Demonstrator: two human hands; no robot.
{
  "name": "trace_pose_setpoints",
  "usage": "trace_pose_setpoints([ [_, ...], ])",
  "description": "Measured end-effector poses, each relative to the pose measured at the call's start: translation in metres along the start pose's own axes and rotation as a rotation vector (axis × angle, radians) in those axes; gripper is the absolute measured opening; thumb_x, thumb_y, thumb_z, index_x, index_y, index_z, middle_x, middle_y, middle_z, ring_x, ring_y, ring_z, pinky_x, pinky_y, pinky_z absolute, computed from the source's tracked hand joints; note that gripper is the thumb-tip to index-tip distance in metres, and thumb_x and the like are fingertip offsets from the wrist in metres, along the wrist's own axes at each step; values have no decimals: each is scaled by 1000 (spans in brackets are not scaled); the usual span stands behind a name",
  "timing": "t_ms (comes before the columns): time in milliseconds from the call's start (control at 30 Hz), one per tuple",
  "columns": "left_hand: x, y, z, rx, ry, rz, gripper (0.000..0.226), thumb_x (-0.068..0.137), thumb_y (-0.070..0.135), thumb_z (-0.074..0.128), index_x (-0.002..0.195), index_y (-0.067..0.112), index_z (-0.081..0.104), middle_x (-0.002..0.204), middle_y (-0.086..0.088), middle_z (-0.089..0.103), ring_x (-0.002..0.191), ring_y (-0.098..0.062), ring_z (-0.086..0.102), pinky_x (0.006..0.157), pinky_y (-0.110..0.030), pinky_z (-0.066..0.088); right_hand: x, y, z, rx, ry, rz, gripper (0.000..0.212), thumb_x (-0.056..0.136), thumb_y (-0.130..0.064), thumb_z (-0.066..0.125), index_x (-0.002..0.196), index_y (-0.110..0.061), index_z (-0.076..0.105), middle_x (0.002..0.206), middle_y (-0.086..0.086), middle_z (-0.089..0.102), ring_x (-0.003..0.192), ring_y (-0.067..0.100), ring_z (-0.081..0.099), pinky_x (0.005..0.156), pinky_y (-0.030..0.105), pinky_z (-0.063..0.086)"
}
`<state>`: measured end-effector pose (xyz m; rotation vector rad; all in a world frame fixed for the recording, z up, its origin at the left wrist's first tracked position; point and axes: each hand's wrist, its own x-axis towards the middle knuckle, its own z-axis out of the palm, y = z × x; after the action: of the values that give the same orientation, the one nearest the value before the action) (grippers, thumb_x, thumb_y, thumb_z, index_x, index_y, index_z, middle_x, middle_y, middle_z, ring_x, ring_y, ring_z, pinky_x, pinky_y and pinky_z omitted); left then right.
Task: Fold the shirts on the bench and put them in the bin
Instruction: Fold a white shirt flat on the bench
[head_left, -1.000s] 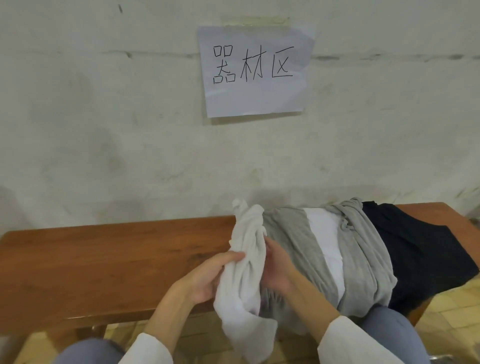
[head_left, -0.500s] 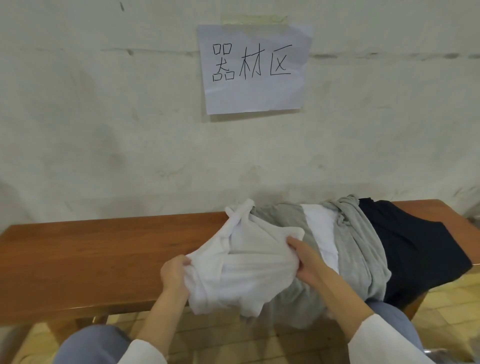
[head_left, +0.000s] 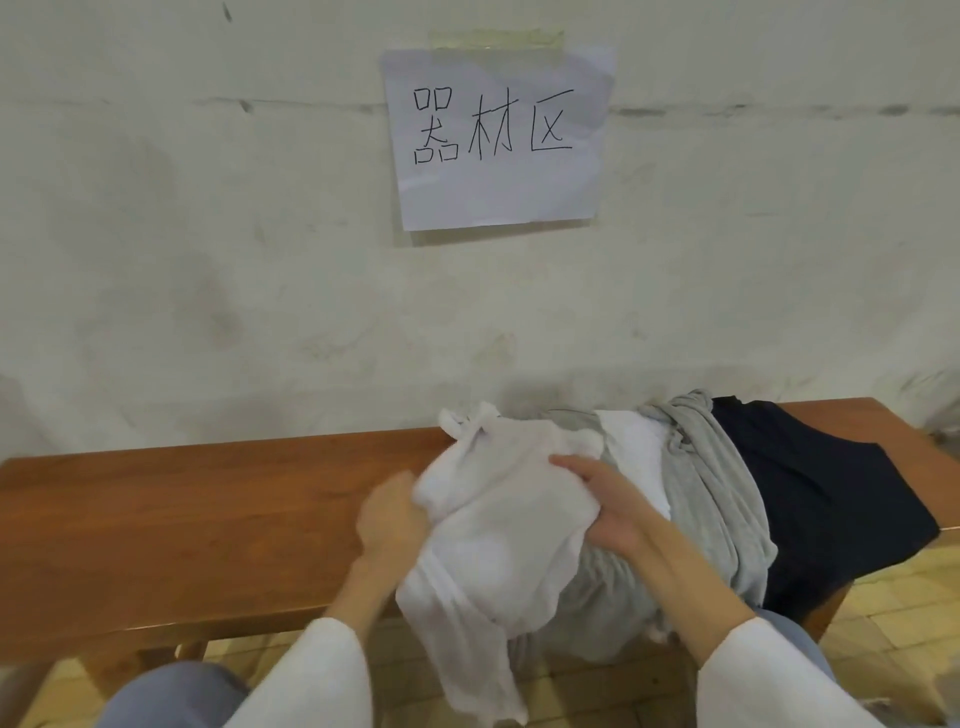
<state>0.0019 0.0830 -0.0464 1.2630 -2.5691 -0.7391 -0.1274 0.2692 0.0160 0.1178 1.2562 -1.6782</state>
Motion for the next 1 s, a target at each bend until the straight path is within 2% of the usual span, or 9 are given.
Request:
trace_pose_setpoints([
  [100,21,-53,-40,57,233,-96,17,93,10,44,94,10,61,102,-14,66,95,-35,62,82,-41,51,6,-23,-27,76,-6,-43,30,89,-12,58,117,0,60,103,19,69,90,29,68,77,36,58],
  [167,28,-81,-55,129,189,-130,20,93,12,45,107,8,60,112,-17,63,104,-36,60,87,-42,49,14,-19,-33,-79,-12,-10,32,89,-11,59,119,-2,59,110,18,68,99,29,66,86,39,55],
  [267,38,-110,-54,212,-16,-271,32,95,13,46,127,8,51,126,-16,57,111,-33,56,93,-41,48,30,2,-21,-681,-4,52,41,90,-10,59,130,-7,51,124,13,62,111,26,59,100,40,46],
  [367,41,-116,-43,264,9,-293,18,93,12,48,110,10,52,107,-12,60,93,-28,58,83,-40,53,45,23,-5,-1211,69,93,41,88,-9,54,127,-10,45,117,7,54,94,18,53,77,26,46],
  [433,42,-106,-31,376,115,-195,25,89,8,51,113,7,51,110,-15,56,98,-32,56,84,-41,49,51,27,7,-1185,154,37,32,85,-14,58,113,-13,42,102,3,52,80,13,50,66,23,42],
  [533,43,-67,-6,314,215,78,42,70,-8,59,111,-1,62,110,-25,58,99,-42,55,83,-48,44,70,34,23,-1083,272,-195,54,87,-34,61,130,-15,35,112,0,52,96,18,53,78,28,39],
  [667,55,-20,31,110,97,43,48,73,5,68,120,-2,59,113,-23,61,103,-41,56,87,-46,42,96,44,48,-1123,427,-292,82,84,-47,63,142,-2,27,131,9,53,117,27,55,89,30,42],
  [833,81,-19,48,87,125,220,21,90,31,56,92,12,64,83,-8,67,83,-32,57,75,-38,34,113,45,51,-1134,505,-452,18,91,-23,53,104,-11,52,92,3,59,81,19,54,69,26,38],
  [1000,102,-20,15,-341,422,97,22,94,22,47,105,9,59,79,-16,67,71,-38,60,62,-35,37,119,22,71,-808,619,-873,7,100,-27,42,105,-23,39,73,-7,55,64,8,55,60,26,42],
])
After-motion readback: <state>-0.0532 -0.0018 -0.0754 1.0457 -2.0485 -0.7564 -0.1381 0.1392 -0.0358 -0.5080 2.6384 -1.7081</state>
